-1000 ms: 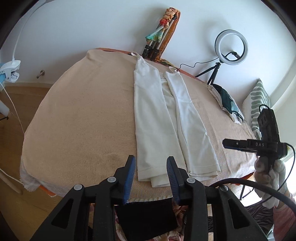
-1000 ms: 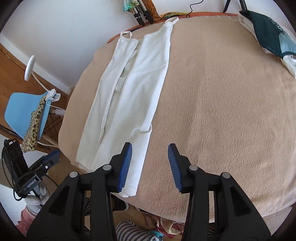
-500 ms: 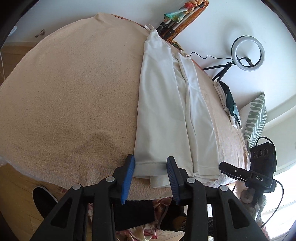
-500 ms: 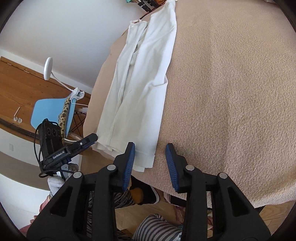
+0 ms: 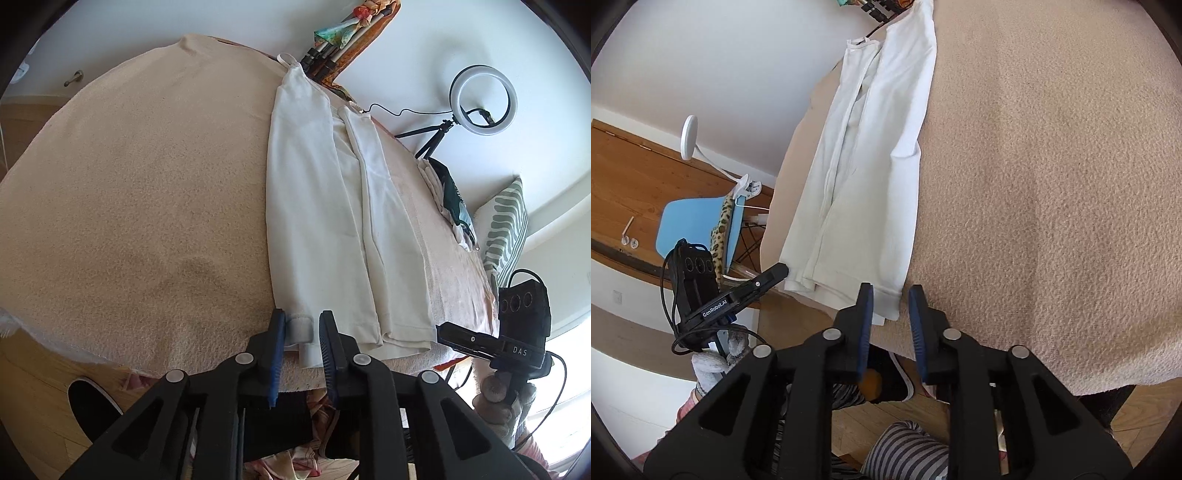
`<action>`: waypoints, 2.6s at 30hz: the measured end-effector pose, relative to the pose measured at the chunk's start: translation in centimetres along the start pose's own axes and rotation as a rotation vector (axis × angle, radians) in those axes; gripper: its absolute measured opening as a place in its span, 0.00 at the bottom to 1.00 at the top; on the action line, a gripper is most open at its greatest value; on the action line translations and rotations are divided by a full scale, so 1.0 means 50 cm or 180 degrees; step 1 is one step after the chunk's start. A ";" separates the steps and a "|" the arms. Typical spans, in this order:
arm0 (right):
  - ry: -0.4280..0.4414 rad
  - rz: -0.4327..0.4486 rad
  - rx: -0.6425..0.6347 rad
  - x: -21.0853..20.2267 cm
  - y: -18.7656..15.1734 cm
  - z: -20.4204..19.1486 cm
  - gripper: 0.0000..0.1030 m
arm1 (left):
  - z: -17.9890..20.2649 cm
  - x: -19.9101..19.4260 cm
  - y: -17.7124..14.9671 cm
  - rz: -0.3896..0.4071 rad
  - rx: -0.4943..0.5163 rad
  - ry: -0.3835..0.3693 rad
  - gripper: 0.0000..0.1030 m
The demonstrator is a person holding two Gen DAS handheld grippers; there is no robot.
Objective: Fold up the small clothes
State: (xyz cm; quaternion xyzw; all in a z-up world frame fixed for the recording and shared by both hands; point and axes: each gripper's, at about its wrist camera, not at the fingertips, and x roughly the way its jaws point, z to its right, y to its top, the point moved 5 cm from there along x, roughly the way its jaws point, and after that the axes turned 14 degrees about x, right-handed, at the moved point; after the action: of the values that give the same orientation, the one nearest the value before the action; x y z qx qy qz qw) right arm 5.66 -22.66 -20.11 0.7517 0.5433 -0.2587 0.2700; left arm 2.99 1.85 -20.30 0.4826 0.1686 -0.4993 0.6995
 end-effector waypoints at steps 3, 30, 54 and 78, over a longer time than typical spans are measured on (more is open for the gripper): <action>0.0068 -0.0029 -0.0072 0.013 0.003 -0.013 0.46 | -0.003 0.012 0.002 -0.0029 -0.0075 -0.0068 0.30; -0.0321 0.0356 -0.0509 -0.023 0.085 -0.111 0.06 | 0.085 -0.011 0.140 0.0243 0.0418 0.0133 0.04; -0.0329 0.0426 -0.0031 0.019 0.244 -0.091 0.17 | -0.004 0.065 0.273 0.0336 0.0116 0.0489 0.24; -0.0802 0.0590 -0.0669 0.024 0.248 -0.099 0.43 | 0.011 0.145 0.256 -0.0026 0.0929 0.0739 0.22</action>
State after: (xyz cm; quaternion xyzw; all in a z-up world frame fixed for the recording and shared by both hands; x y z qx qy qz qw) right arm 18.33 -21.75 -15.80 0.7278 0.4576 -0.2666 0.4357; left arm 17.10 -2.05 -18.78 0.6327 0.1760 -0.4622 0.5959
